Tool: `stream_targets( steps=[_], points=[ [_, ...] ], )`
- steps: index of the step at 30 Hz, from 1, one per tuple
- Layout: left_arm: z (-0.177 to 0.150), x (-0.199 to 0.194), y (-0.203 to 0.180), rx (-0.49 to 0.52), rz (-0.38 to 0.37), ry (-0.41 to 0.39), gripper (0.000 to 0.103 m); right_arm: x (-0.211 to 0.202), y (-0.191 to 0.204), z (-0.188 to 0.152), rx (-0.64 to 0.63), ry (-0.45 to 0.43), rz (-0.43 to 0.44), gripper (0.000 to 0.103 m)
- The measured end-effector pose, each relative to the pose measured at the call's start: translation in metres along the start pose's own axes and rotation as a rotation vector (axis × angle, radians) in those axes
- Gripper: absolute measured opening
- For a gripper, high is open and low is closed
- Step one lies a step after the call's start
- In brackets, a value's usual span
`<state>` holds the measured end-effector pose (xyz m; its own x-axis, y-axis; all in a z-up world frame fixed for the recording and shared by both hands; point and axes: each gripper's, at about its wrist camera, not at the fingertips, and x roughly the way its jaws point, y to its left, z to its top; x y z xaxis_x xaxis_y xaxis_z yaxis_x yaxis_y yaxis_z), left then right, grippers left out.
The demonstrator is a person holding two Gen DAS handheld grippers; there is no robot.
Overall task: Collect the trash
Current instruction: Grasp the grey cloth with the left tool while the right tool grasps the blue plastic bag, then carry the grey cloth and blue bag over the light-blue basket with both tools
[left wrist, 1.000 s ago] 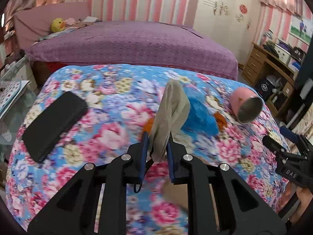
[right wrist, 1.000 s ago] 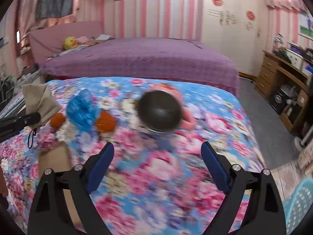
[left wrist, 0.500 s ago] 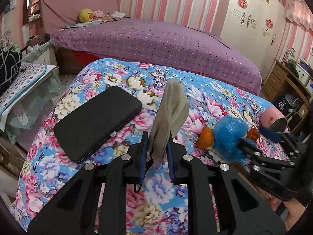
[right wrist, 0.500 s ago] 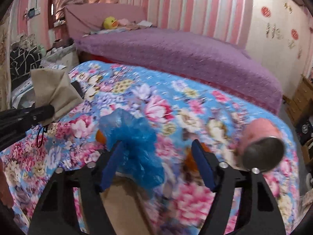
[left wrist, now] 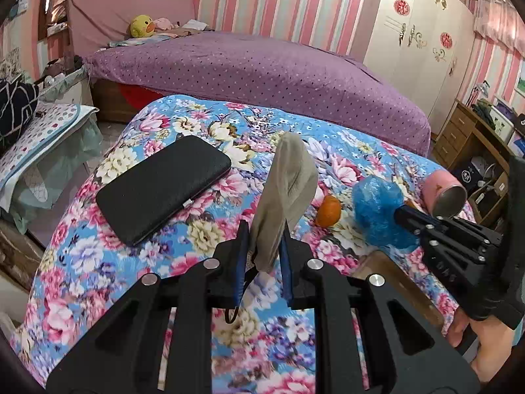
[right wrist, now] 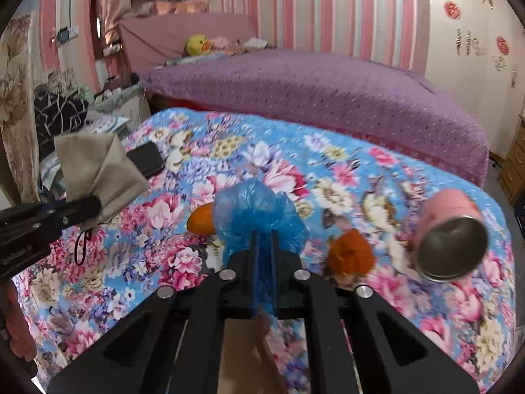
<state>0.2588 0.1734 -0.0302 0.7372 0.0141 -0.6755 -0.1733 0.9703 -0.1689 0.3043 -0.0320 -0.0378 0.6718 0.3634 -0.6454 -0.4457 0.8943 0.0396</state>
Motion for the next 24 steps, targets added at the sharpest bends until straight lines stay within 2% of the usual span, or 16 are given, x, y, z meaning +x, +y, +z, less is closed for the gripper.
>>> stream_targets(
  steps=[7,13,21,24],
  points=[
    [-0.012,-0.025,-0.017,0.001,-0.016,-0.011,0.017,-0.065,-0.021,-0.007,0.03,-0.08,-0.041,0.004],
    [-0.019,-0.036,-0.024,-0.014,-0.035,-0.016,0.017,-0.112,-0.042,-0.03,0.023,-0.078,-0.095,0.004],
    [-0.027,-0.047,-0.036,0.0,-0.05,-0.039,0.017,-0.146,-0.075,-0.069,0.068,-0.063,-0.153,0.005],
    [-0.033,-0.05,-0.046,0.034,-0.038,-0.032,0.017,-0.159,-0.086,-0.082,0.104,-0.07,-0.16,0.005]
  ],
)
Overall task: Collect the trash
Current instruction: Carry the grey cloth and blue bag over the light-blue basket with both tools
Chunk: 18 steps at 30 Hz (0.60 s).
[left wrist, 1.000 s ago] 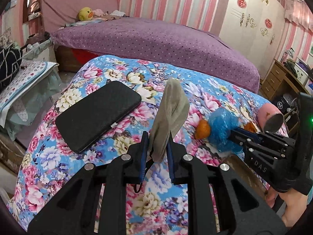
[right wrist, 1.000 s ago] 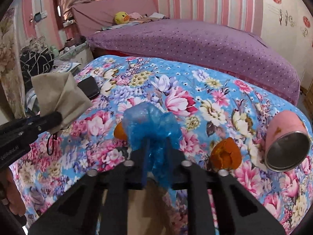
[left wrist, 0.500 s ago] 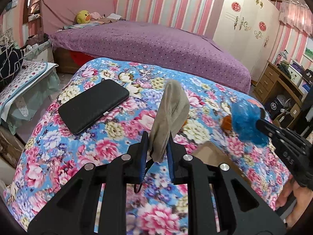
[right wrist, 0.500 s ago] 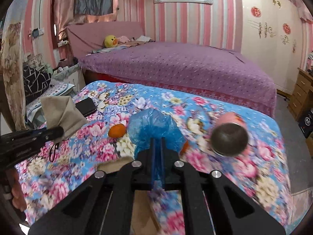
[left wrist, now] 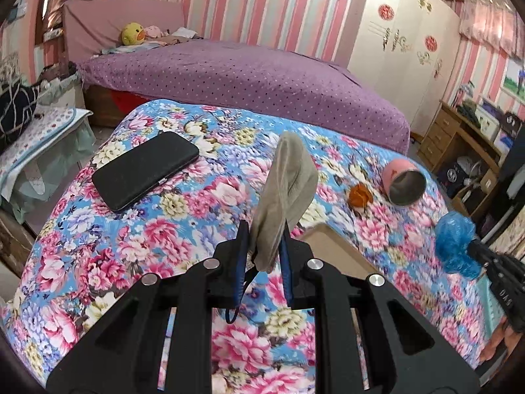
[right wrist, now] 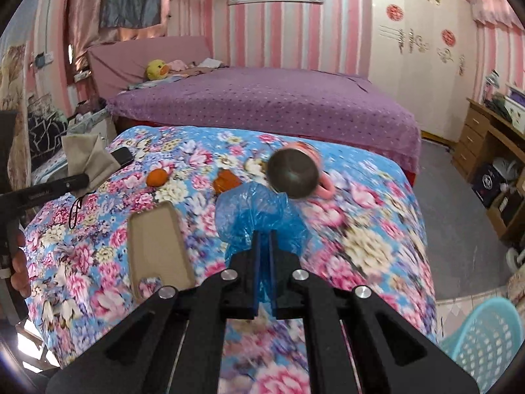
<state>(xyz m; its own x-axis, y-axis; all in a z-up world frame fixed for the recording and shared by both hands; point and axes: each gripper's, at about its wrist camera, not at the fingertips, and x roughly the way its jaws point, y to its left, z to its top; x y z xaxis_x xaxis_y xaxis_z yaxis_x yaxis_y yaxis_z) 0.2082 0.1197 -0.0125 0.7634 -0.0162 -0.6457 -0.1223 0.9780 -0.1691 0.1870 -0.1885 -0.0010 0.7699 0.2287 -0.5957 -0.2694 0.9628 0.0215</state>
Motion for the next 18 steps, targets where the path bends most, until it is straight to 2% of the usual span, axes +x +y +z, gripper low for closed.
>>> stream_targets(
  steps=[5,18],
  points=[
    [-0.015,-0.016,-0.016,0.023,-0.006,-0.015,0.017,-0.016,-0.015,-0.017,0.043,-0.007,-0.004,0.005],
    [-0.06,-0.06,-0.058,0.027,-0.047,-0.061,0.017,-0.065,-0.029,-0.047,0.047,-0.065,-0.04,0.005]
  ],
)
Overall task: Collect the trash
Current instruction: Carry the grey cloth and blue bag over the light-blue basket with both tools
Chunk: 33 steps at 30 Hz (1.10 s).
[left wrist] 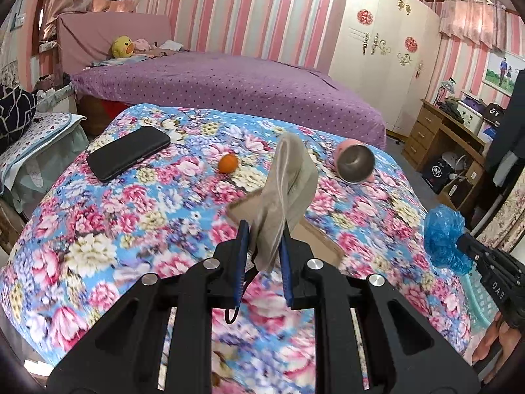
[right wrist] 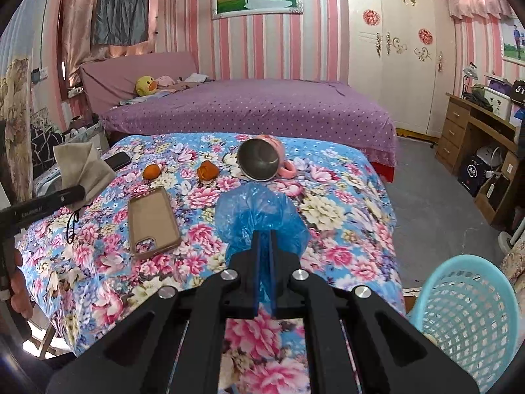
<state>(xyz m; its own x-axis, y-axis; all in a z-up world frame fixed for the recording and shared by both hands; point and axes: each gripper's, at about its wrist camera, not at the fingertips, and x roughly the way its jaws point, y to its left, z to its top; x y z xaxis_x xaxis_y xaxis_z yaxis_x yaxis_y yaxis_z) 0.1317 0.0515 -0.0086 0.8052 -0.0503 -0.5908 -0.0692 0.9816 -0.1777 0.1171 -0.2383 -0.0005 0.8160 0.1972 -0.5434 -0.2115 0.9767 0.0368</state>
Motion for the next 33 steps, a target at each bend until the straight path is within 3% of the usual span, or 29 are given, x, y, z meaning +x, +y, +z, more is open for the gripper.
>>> stream_targets(
  steps=[18,33],
  points=[
    [-0.019,0.003,-0.034,0.081,0.003,-0.013,0.017,-0.009,-0.024,-0.006,0.034,-0.014,0.005,0.004],
    [-0.022,0.002,-0.054,0.077,-0.036,-0.019,0.017,-0.018,-0.049,-0.008,0.063,-0.029,-0.002,0.004]
  ],
)
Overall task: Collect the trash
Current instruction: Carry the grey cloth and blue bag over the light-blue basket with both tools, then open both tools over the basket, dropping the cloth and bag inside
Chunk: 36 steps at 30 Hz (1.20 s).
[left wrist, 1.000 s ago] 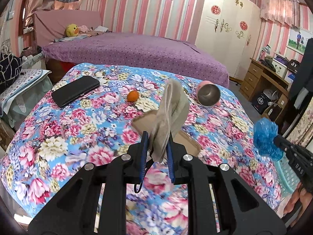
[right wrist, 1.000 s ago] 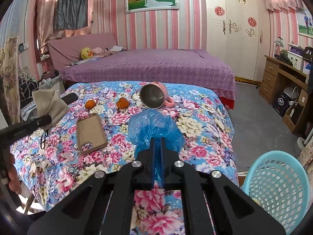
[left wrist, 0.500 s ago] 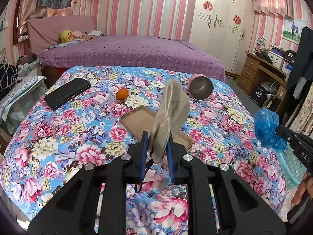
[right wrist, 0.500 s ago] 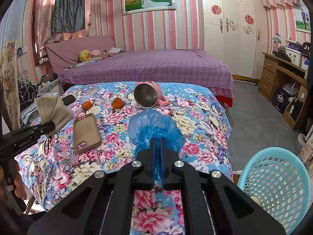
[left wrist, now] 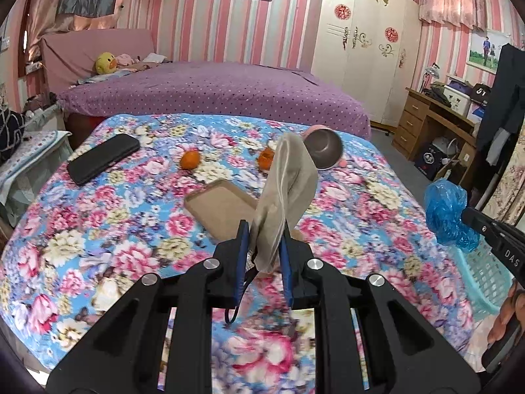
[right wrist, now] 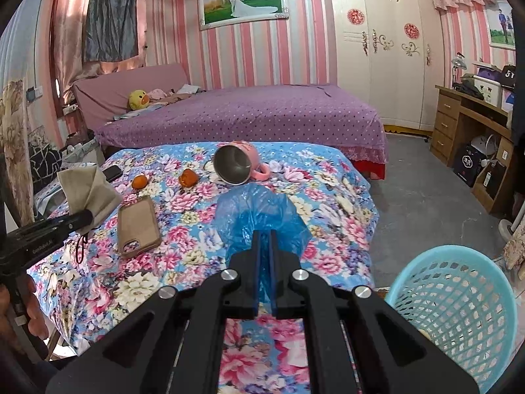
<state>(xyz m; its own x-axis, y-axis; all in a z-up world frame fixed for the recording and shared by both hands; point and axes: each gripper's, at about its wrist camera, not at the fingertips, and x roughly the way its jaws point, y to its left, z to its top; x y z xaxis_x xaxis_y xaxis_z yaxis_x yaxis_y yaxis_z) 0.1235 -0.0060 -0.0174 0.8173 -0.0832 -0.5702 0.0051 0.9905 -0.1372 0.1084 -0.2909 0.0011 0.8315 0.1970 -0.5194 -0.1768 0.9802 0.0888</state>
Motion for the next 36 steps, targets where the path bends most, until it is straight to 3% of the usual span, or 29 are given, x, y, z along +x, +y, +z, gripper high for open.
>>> stream_targets(
  steps=[9,14,23,30,33,36],
  points=[
    [-0.002,0.005,-0.062,0.073,-0.078,-0.002,0.017,-0.028,-0.051,-0.005,0.05,-0.028,-0.069,0.004],
    [-0.01,0.013,-0.114,0.101,-0.16,0.02,0.017,-0.045,-0.091,-0.014,0.089,-0.033,-0.126,0.004],
    [-0.032,0.025,-0.223,0.199,-0.316,0.064,0.017,-0.067,-0.183,-0.047,0.162,0.005,-0.306,0.005],
    [-0.055,0.039,-0.292,0.26,-0.407,0.132,0.017,-0.077,-0.225,-0.058,0.248,0.005,-0.346,0.004],
    [-0.061,0.045,-0.31,0.294,-0.408,0.142,0.024,-0.078,-0.233,-0.061,0.275,-0.001,-0.345,0.004],
    [-0.063,0.051,-0.321,0.3,-0.405,0.155,0.049,-0.077,-0.238,-0.063,0.285,0.0,-0.35,0.004]
  ],
)
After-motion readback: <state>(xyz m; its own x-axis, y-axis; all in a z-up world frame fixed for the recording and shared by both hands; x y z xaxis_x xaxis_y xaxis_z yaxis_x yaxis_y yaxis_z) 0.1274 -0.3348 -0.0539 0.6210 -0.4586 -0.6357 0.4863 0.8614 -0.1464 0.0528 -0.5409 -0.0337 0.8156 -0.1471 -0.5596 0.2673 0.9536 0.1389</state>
